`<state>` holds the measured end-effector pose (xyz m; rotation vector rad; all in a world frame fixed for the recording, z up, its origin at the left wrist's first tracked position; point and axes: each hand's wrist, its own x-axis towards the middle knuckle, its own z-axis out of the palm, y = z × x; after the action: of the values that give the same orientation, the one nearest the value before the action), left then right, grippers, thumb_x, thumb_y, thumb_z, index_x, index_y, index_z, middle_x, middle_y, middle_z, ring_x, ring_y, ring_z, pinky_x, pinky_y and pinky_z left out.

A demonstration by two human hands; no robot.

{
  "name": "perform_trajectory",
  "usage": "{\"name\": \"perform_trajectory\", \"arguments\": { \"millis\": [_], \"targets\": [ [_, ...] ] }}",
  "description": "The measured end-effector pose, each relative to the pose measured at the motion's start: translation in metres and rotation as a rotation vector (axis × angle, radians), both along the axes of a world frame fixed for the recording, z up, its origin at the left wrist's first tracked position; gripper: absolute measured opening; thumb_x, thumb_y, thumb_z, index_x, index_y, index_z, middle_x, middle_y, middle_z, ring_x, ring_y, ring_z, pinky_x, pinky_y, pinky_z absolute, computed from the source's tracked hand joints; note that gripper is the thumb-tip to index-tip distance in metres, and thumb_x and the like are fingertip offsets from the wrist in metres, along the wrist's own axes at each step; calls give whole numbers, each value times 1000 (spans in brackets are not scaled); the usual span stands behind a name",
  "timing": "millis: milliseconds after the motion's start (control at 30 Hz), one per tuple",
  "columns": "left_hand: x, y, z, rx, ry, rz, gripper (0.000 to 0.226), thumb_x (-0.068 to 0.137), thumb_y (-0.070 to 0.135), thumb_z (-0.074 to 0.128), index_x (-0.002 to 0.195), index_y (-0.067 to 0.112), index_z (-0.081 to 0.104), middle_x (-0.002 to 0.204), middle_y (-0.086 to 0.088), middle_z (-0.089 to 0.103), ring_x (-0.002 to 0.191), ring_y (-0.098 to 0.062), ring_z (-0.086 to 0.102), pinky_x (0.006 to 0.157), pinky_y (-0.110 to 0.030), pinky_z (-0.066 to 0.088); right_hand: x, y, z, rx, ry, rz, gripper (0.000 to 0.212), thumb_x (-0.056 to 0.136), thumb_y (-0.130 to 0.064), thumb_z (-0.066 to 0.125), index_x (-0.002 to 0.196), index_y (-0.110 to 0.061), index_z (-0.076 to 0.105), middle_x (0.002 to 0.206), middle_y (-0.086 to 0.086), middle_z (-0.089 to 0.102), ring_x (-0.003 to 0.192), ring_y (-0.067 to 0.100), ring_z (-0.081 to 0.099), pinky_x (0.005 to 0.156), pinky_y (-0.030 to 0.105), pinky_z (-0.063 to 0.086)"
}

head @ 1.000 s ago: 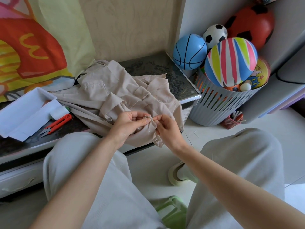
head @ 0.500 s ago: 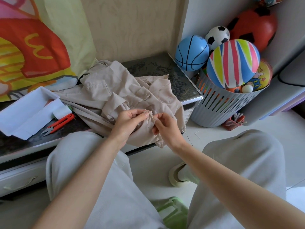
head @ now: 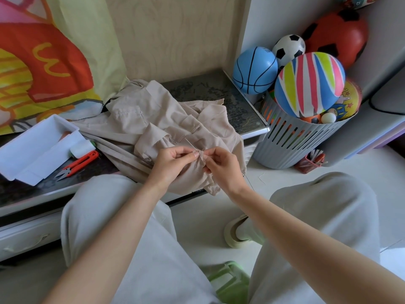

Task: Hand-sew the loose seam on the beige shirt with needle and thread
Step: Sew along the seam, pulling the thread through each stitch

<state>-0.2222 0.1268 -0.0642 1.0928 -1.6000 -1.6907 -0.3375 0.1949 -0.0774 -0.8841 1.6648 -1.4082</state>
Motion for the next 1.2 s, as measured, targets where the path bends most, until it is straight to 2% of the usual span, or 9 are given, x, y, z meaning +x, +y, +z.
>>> {"name": "perform_trajectory", "arguments": {
  "millis": [100,333,467,567,633,800,1000,1133,1200],
  "targets": [
    [0,2,2,-9,12,-2,13,90,-2,57,101,-5,64,40,16,52,35,9,44,43,0,31,-4,0,-1,28,-38,20,8,93,-3,55,94,2,61,66,2,57,49,-2,50,55,11,45],
    [1,-2,-3,-28,-13,34,9,87,3,63,82,9,67,54,14,64,48,8,54,54,-4,38,-7,-1,1,49,51,17,8,94,-8,55,90,-7,61,68,-4,59,52,-6,53,59,11,46],
    [-1,-1,-9,-78,-87,34,4,84,4,68,85,7,71,68,10,68,59,7,58,62,-7,41,-8,-1,2,70,152,17,10,93,-10,57,87,-12,64,69,-8,61,55,-6,53,64,15,48],
    [-1,0,-7,-50,-57,35,5,87,3,64,89,2,69,53,14,62,49,7,53,54,-4,38,-9,-1,4,89,201,28,10,91,-13,59,85,-16,67,71,-8,64,62,0,56,69,21,49],
    [0,-1,-6,-32,-12,43,6,87,6,64,87,7,70,61,13,67,60,6,59,63,-6,42,-11,-1,6,122,251,62,10,90,-14,59,84,-18,66,74,-10,63,67,3,56,74,25,49],
    [-3,0,-5,-34,-12,28,9,89,3,61,88,7,69,59,14,66,59,7,58,61,-5,41,-11,-3,18,40,314,74,14,96,-19,53,100,-16,66,84,-18,60,70,-6,54,71,11,43],
    [-5,1,-8,-32,-50,-37,17,88,3,62,80,15,70,70,8,69,68,4,61,67,-8,46,-7,-6,20,-21,327,97,10,90,-14,62,82,-18,64,73,-15,61,67,-9,56,69,8,44],
    [-6,0,-12,-85,-130,-24,14,87,5,64,78,15,68,74,6,67,62,10,59,66,-4,43,-7,-10,22,-81,256,36,19,91,-10,59,76,-21,59,78,-2,67,78,14,65,79,25,52],
    [-6,-2,-16,-164,-226,-37,12,88,3,63,80,10,68,74,8,65,60,15,57,65,-1,40,-4,-12,29,-169,183,52,18,94,-5,53,79,-14,56,74,-1,63,71,14,63,73,24,52]
  ]
}}
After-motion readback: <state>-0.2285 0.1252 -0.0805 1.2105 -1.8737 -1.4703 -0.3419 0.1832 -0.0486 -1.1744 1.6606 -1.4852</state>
